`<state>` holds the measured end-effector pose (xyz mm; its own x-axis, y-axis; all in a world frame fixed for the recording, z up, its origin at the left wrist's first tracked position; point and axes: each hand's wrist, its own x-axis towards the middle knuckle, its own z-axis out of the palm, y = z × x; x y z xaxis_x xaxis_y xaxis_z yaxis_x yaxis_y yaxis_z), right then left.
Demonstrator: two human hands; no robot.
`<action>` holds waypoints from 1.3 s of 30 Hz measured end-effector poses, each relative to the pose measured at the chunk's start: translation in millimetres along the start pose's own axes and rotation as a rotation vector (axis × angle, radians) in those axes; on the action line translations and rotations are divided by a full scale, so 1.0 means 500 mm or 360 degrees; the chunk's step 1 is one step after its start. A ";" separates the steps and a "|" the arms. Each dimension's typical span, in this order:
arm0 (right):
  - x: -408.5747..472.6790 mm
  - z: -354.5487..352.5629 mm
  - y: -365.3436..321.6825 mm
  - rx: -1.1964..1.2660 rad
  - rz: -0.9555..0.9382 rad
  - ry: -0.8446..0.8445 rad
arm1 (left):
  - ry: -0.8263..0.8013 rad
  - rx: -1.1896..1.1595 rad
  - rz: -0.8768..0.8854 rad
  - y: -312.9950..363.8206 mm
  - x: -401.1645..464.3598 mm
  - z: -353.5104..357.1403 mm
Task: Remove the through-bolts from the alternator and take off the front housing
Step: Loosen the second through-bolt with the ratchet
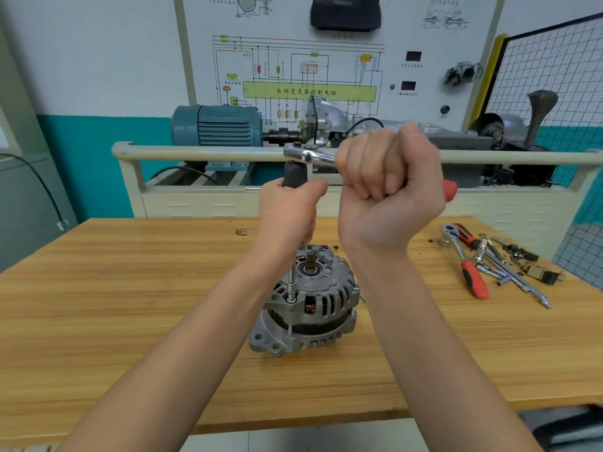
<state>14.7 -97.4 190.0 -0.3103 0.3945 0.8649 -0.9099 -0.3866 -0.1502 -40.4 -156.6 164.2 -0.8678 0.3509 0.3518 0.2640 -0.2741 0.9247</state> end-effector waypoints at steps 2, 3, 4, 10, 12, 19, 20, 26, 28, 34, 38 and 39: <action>-0.015 0.016 0.009 -0.0280 -0.0196 -0.0076 | 0.0083 0.0006 0.0035 -0.003 0.000 0.002; -0.016 0.021 0.012 -0.0353 -0.0229 -0.0089 | 0.0089 0.0008 0.0042 -0.004 0.000 0.001; -0.015 0.020 0.013 -0.0348 -0.0211 -0.0079 | 0.0064 0.0010 0.0036 -0.004 0.001 -0.002; 0.033 -0.028 -0.014 0.0451 0.0405 0.0185 | -0.0671 -0.0130 -0.0103 0.008 0.014 -0.044; 0.045 -0.046 -0.013 0.0714 0.0577 0.0356 | -0.0971 -0.0130 -0.0149 0.017 0.021 -0.055; 0.041 -0.039 -0.005 0.0629 0.0502 0.0440 | -0.0741 -0.0188 -0.0201 0.012 0.021 -0.041; 0.035 -0.033 -0.005 0.0527 0.0440 0.0366 | -0.0620 -0.0153 -0.0163 0.010 0.018 -0.037; -0.016 0.015 0.007 -0.0380 -0.0171 -0.0060 | 0.0014 -0.0017 0.0042 0.005 0.003 0.003; -0.016 0.016 0.008 -0.0410 -0.0178 -0.0074 | 0.0024 -0.0001 0.0065 0.003 0.004 0.003; 0.038 -0.037 -0.009 0.0406 0.0422 0.0108 | -0.0567 -0.0022 -0.0035 0.012 0.019 -0.040; 0.056 -0.068 0.001 0.0871 0.0692 0.0445 | -0.0948 -0.0154 -0.0179 0.022 0.026 -0.047; 0.057 -0.070 0.003 0.0897 0.0695 0.0480 | -0.0956 -0.0189 -0.0203 0.021 0.027 -0.044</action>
<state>-5.2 -57.6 197.6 -0.7438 0.2875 0.6034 -0.4353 -0.8934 -0.1110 -58.5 -174.7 175.4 -0.4920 0.8202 0.2920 0.0955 -0.2825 0.9545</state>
